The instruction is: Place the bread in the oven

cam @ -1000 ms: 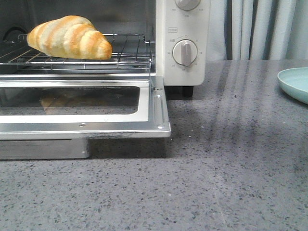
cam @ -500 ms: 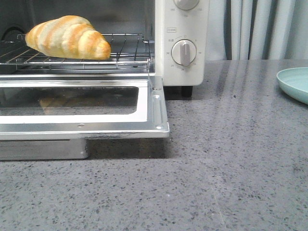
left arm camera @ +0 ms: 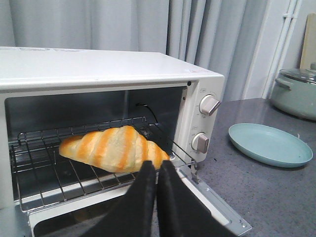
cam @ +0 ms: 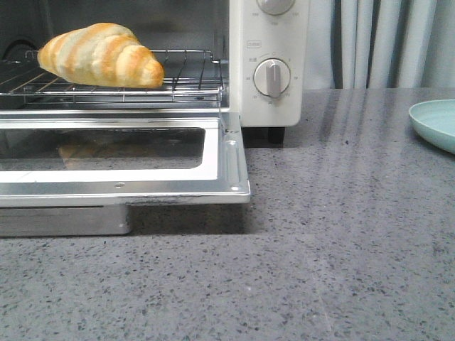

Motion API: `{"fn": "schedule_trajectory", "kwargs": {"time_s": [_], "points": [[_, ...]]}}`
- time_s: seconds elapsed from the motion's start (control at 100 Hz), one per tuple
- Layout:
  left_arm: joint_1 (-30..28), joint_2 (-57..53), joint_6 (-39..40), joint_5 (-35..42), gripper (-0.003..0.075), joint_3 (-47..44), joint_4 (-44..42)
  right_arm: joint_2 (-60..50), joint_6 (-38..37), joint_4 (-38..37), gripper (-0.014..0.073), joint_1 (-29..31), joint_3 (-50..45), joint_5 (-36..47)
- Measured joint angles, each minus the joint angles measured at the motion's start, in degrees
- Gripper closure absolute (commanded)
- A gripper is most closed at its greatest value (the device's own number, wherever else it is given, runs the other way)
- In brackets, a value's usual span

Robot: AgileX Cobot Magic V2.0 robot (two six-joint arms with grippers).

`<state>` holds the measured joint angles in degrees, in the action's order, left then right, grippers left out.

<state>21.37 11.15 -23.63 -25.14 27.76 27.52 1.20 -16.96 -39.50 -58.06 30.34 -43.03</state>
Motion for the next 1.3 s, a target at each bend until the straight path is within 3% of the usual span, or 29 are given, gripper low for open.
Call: {"fn": "schedule_trajectory", "kwargs": {"time_s": [0.79, 0.97, 1.15, 1.3], "points": [[-0.3, -0.2, 0.0, 0.6, 0.0741, -0.9, -2.3, 1.9, -0.3, -0.4, 0.0662, 0.0, -0.2, 2.1], [-4.5, -4.0, 0.0, 4.7, 0.0741, -8.1, -11.7, 1.9, -0.3, -0.4, 0.0662, 0.0, -0.2, 2.1], [-11.7, -9.5, 0.4, 12.4, 0.0741, -20.1, -14.9, 1.9, -0.3, -0.4, 0.0662, 0.0, -0.2, 2.1], [-15.3, -11.4, 8.6, 13.0, 0.0741, -26.0, -19.5, 1.9, -0.3, -0.4, 0.0662, 0.0, -0.2, 2.1]]}}
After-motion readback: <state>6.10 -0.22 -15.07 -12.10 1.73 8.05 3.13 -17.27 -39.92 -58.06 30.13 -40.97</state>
